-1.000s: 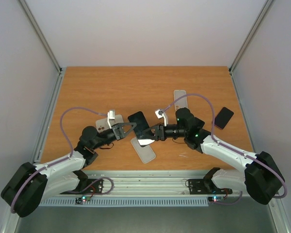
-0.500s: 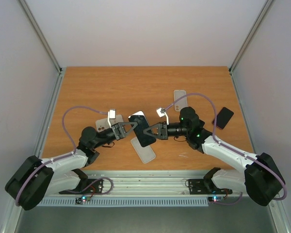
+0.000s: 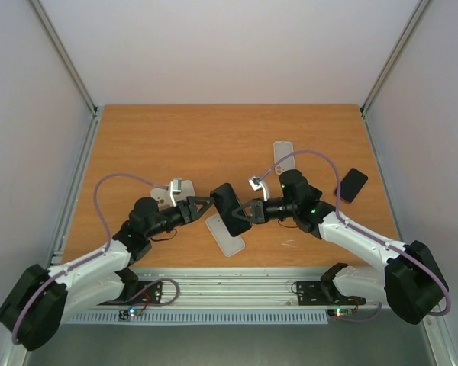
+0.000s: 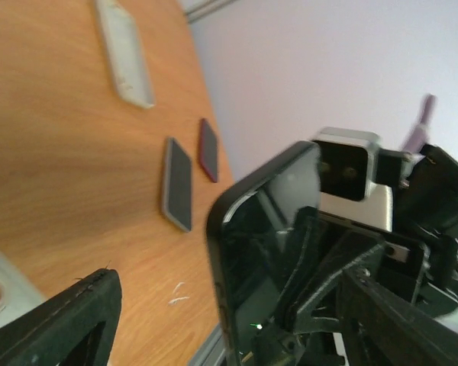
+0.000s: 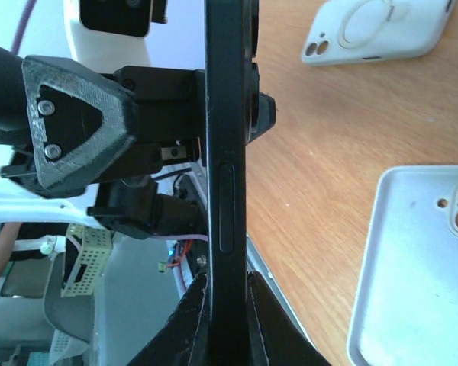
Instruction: Put the phone into the phone case
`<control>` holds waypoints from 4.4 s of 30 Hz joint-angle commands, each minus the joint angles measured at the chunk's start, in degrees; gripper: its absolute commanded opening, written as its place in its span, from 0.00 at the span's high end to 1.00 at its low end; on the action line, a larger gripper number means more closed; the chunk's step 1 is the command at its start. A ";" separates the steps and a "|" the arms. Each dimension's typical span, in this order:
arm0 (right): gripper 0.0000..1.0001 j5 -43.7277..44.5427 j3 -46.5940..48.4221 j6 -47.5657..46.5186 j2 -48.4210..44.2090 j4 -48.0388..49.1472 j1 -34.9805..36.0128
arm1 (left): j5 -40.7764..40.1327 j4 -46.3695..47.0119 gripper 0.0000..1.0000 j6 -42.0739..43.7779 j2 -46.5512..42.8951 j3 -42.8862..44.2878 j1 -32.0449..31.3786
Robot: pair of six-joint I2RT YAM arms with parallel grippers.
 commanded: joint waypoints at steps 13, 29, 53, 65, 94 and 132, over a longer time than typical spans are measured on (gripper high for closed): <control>0.99 4.76 6.42 -12.17 8.97 -16.01 0.53 | -10.65 -36.11 0.09 5.17 -6.55 2.66 0.14; 0.99 7.65 8.55 -10.98 21.06 -12.60 4.38 | -9.10 -26.56 0.10 0.64 7.47 2.74 -2.85; 0.99 14.39 5.22 -0.99 26.32 -1.61 6.51 | -9.16 -14.55 0.10 -1.89 25.53 7.21 -5.50; 0.99 15.89 1.82 2.36 26.59 4.57 6.13 | -6.33 -8.41 0.13 -1.81 35.42 11.84 -5.52; 0.62 27.67 3.17 -1.18 16.79 -13.67 7.16 | -8.19 -16.78 0.17 -0.74 28.12 8.60 -6.34; 0.93 34.11 8.70 -3.13 20.46 -19.91 13.07 | -12.54 -23.89 0.36 -0.05 26.76 11.16 -12.14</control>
